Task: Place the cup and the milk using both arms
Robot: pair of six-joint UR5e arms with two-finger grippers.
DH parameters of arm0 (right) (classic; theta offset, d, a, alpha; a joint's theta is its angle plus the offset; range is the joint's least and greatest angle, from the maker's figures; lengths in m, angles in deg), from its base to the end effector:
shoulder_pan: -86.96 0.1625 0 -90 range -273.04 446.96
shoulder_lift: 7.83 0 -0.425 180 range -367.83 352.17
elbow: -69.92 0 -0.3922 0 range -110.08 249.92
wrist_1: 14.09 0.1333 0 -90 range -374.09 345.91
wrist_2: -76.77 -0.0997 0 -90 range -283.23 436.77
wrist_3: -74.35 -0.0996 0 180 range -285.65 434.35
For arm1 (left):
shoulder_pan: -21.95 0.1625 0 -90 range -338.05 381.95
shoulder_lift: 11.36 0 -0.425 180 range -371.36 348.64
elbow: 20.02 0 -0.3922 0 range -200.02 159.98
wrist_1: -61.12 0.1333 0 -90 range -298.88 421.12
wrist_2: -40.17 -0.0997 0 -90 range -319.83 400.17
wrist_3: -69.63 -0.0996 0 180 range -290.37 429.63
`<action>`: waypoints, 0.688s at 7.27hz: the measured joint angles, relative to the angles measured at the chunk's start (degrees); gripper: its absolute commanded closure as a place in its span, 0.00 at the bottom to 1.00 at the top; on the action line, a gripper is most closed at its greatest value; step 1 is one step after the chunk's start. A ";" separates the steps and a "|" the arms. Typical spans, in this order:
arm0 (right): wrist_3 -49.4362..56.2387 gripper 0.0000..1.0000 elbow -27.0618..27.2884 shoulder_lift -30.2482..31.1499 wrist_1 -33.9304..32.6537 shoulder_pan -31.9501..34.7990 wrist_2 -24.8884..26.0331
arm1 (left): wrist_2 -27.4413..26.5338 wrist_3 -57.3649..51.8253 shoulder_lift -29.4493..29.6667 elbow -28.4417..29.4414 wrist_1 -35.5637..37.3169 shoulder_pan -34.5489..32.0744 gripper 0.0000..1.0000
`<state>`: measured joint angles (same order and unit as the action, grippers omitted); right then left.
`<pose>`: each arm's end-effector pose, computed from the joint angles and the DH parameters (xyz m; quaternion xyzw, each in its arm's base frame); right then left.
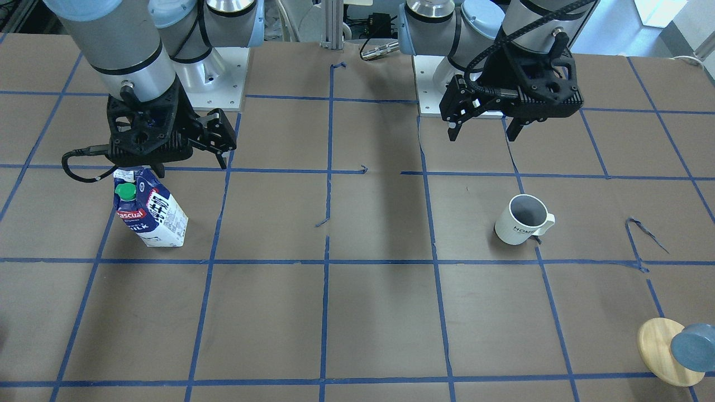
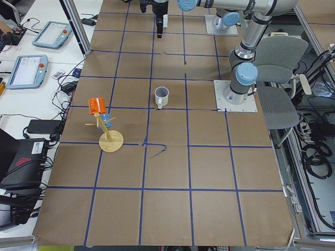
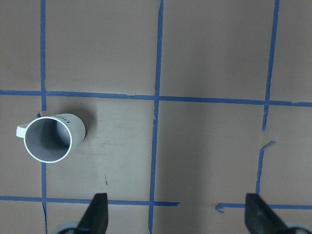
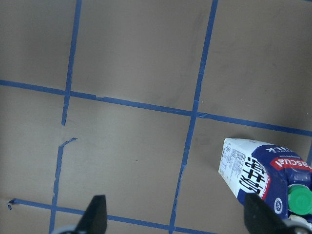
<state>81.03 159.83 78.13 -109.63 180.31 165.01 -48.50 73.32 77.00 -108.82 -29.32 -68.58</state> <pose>0.1667 -0.5148 0.4627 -0.0876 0.9959 -0.0143 0.0149 -0.1401 -0.4821 0.5114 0.0273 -0.9993 0.0205 0.0124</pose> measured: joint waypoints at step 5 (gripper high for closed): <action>-0.03 0.00 0.00 0.00 0.00 0.04 0.04 | -0.25 0.08 -0.65 -0.60 -0.08 0.00 0.00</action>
<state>81.00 159.83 78.13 -109.63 180.35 165.05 -48.76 73.40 76.35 -109.42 -29.40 -68.58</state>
